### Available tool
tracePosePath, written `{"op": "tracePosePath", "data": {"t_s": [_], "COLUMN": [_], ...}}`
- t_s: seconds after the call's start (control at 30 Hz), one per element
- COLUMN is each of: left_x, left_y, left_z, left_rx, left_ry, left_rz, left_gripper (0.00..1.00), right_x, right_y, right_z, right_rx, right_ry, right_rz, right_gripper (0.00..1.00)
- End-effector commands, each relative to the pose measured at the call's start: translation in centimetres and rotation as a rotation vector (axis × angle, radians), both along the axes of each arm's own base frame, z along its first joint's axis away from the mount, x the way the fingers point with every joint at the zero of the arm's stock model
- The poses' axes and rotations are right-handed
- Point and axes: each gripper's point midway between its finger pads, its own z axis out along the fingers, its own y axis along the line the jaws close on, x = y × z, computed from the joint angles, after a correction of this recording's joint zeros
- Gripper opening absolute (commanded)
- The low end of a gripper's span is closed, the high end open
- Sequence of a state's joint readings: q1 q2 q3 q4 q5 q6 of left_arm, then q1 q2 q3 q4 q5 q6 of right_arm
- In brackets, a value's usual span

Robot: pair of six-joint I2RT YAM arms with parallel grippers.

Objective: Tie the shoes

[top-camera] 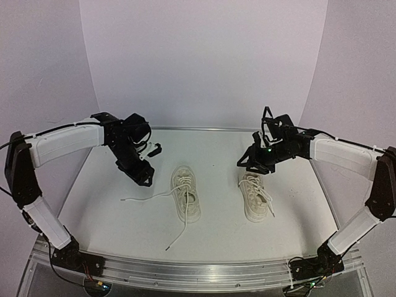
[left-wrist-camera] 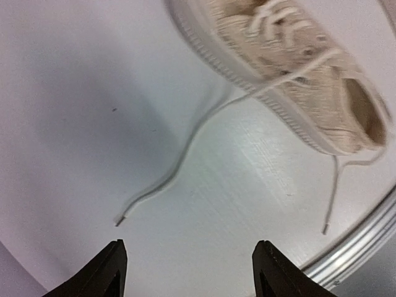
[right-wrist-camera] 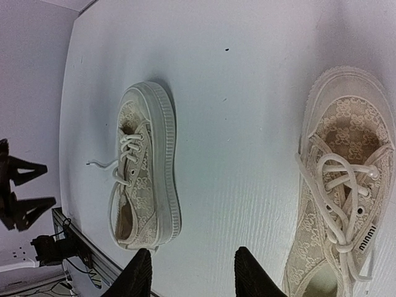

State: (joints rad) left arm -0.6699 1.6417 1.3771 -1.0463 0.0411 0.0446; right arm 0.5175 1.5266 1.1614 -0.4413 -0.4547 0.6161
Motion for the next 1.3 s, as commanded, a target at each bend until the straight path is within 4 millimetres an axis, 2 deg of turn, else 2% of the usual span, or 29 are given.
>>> {"op": "tracePosePath", "data": {"t_s": [0.0,0.2,0.43,0.6,0.67,0.7,0.83,0.9,0.97,1.03,1.1,1.23,1.27], "left_x": [1.5,0.8,0.5,0.9,0.8,0.7,0.2,0.5,0.9,1.5,1.5,-0.5,-0.9], "left_y": [2.5,3.8,3.9,3.8,3.7,3.6,2.3,0.6,-1.8,-4.9,-8.6,-15.5,-16.8], "left_z": [-3.7,-8.0,-11.6,-12.5,-12.7,-12.9,-12.9,-11.5,-8.8,-4.4,0.8,8.5,9.9], "left_rx": [0.18,0.249,0.265,0.281,0.276,0.268,0.207,0.144,0.052,-0.045,-0.149,-0.336,-0.384], "left_ry": [0.036,0.132,0.178,0.185,0.188,0.194,0.221,0.188,0.13,0.043,-0.047,-0.12,-0.117], "left_rz": [-0.101,-0.212,-0.234,-0.232,-0.236,-0.24,-0.252,-0.26,-0.279,-0.309,-0.367,-0.49,-0.51], "left_gripper": [0.68,0.65,0.62,0.57,0.51,0.44,0.09,0.0,0.0,0.0,0.0,0.0,0.0], "right_x": [0.8,0.2,-0.1,0.1,0.1,0.1,0.3,0.4,0.5,0.6,0.6,0.4,0.2], "right_y": [0.6,0.0,-0.1,0.0,0.1,0.1,0.1,0.2,0.4,0.6,0.9,2.0,2.5], "right_z": [2.2,2.3,2.4,2.6,2.6,2.6,2.8,3.1,3.3,3.7,4.1,5.8,6.6], "right_rx": [0.035,0.037,0.04,0.043,0.044,0.044,0.043,0.044,0.047,0.053,0.062,0.117,0.145], "right_ry": [-0.06,-0.06,-0.057,-0.062,-0.061,-0.062,-0.07,-0.079,-0.088,-0.096,-0.108,-0.158,-0.18], "right_rz": [0.017,0.001,-0.005,0.001,0.001,0.001,0.002,0.007,0.018,0.03,0.049,0.125,0.16], "right_gripper": [0.43,0.43,0.44,0.44,0.44,0.44,0.44,0.44,0.43,0.43,0.43,0.42,0.42]}}
